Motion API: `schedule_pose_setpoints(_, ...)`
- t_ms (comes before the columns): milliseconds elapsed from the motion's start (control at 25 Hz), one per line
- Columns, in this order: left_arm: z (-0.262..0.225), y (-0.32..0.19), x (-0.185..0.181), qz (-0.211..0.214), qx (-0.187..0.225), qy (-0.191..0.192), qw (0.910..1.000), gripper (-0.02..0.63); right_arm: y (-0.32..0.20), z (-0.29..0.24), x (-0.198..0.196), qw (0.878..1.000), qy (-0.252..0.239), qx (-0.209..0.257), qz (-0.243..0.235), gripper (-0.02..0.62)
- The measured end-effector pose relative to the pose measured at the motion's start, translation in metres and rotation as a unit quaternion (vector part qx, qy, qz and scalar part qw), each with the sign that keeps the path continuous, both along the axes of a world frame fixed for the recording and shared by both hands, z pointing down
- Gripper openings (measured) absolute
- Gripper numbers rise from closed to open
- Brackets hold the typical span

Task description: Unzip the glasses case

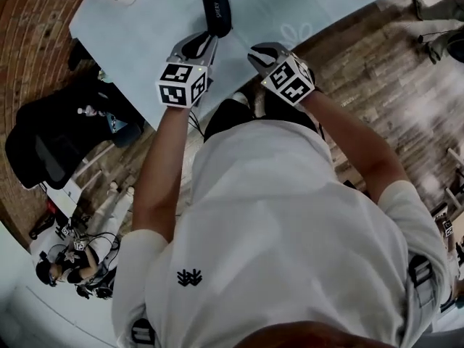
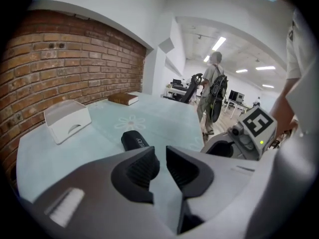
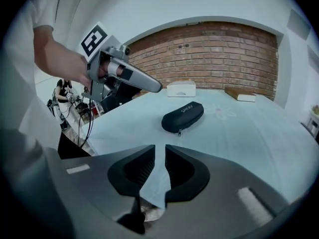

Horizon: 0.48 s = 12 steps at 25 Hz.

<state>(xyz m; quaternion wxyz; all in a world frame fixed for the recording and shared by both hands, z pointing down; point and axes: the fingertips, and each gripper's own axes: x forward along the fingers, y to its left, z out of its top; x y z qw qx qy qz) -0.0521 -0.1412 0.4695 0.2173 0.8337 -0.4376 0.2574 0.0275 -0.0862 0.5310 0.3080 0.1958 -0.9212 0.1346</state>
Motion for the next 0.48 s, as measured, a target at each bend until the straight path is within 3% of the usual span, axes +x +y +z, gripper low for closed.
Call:
schedule_pose_setpoints(120, 0.021, -0.022, -0.001, 0.01, -0.009, -0.03, 0.9995, 0.087, -0.011, 0.016, -0.015, 1.0, 0.012, 0.001, -0.008, 0.041)
schedule_pose_setpoints(280, 0.04, -0.054, 0.001, 0.044, 0.014, -0.079, 0.9958, 0.087, -0.031, 0.03, -0.027, 1.0, 0.028, 0.009, 0.003, 0.041)
schedule_pose_setpoints(480, 0.056, -0.066, 0.005, 0.09, 0.013, -0.101, 0.9907, 0.087, -0.047, 0.047, -0.04, 0.999, 0.05, 0.015, 0.015, 0.054)
